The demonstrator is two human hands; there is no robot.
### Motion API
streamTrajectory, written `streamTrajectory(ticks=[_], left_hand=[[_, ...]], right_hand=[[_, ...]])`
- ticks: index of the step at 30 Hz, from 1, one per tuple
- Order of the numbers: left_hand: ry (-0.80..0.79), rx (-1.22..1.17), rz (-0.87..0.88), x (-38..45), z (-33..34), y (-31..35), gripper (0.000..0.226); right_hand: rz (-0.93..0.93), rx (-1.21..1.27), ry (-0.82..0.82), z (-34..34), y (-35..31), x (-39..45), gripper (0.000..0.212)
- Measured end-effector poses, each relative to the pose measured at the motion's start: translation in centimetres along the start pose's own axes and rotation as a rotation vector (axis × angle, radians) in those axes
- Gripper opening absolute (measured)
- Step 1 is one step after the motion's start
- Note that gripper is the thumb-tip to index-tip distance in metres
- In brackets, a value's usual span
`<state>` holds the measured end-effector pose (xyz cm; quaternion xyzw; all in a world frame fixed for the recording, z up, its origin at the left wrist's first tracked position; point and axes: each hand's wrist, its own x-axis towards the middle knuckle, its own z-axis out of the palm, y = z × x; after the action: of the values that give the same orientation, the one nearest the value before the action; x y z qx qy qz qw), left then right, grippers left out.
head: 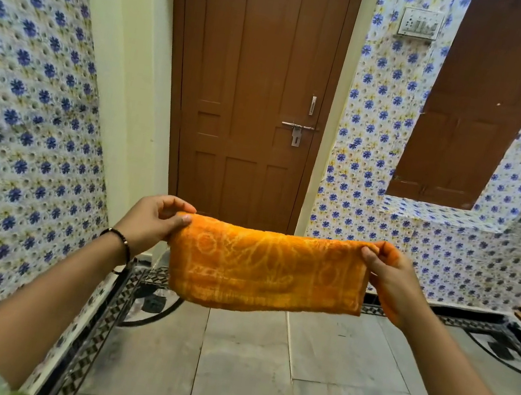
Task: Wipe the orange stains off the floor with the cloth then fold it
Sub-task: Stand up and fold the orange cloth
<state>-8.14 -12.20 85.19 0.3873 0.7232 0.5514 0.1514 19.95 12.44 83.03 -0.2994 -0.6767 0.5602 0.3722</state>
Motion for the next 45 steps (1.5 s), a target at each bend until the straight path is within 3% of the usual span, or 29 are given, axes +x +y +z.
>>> streamTrajectory(ticks=[3, 5, 9, 14, 18, 23, 27, 31, 35, 38, 42, 45], left_hand=[[-0.136, -0.051, -0.061, 0.0, -0.2, 0.2, 0.023], [-0.174, 0.071, -0.046, 0.0, 0.0, 0.2, 0.029], [-0.022, 0.299, 0.089, -0.2, 0.8, 0.4, 0.015], [-0.092, -0.12, 0.078, -1.1, 0.9, -0.3, 0.007], [-0.05, -0.207, -0.062, -0.5, 2.5, -1.1, 0.009], [0.147, -0.202, -0.143, -0.2, 6.4, -0.8, 0.005], [0.083, -0.265, -0.142, -1.3, 9.8, 0.2, 0.017], [0.007, -0.398, -0.097, -2.5, 11.9, 1.3, 0.015], [-0.021, -0.432, -0.006, -3.1, 11.7, 1.3, 0.023], [-0.051, -0.319, 0.058, -3.2, 11.0, 1.3, 0.037], [0.06, -0.192, 0.097, -2.7, 10.2, 1.0, 0.017], [0.061, -0.259, 0.039, -2.5, 9.2, 0.8, 0.014]], right_hand=[[0.012, 0.074, 0.053, 0.0, -0.4, -0.1, 0.011], [-0.003, 0.071, 0.076, 0.0, -0.6, -0.1, 0.013], [-0.034, 0.083, 0.088, 0.0, -0.8, -0.6, 0.007], [0.003, 0.244, 0.059, -1.3, -0.4, -1.5, 0.027], [0.14, 0.328, 0.122, -0.2, 0.4, -0.7, 0.008], [0.24, 0.291, 0.308, 3.3, 0.7, -0.8, 0.01], [0.153, 0.255, 0.179, 8.1, -0.5, -3.6, 0.008], [0.046, 0.178, 0.05, 11.7, -0.8, -5.7, 0.004], [0.037, 0.152, -0.063, 12.7, -0.4, -6.3, 0.019], [0.073, 0.184, -0.143, 12.6, -0.5, -6.2, 0.032], [0.108, 0.189, -0.23, 11.7, -0.9, -5.9, 0.035], [0.025, 0.103, -0.155, 10.7, -1.3, -5.5, 0.027]])
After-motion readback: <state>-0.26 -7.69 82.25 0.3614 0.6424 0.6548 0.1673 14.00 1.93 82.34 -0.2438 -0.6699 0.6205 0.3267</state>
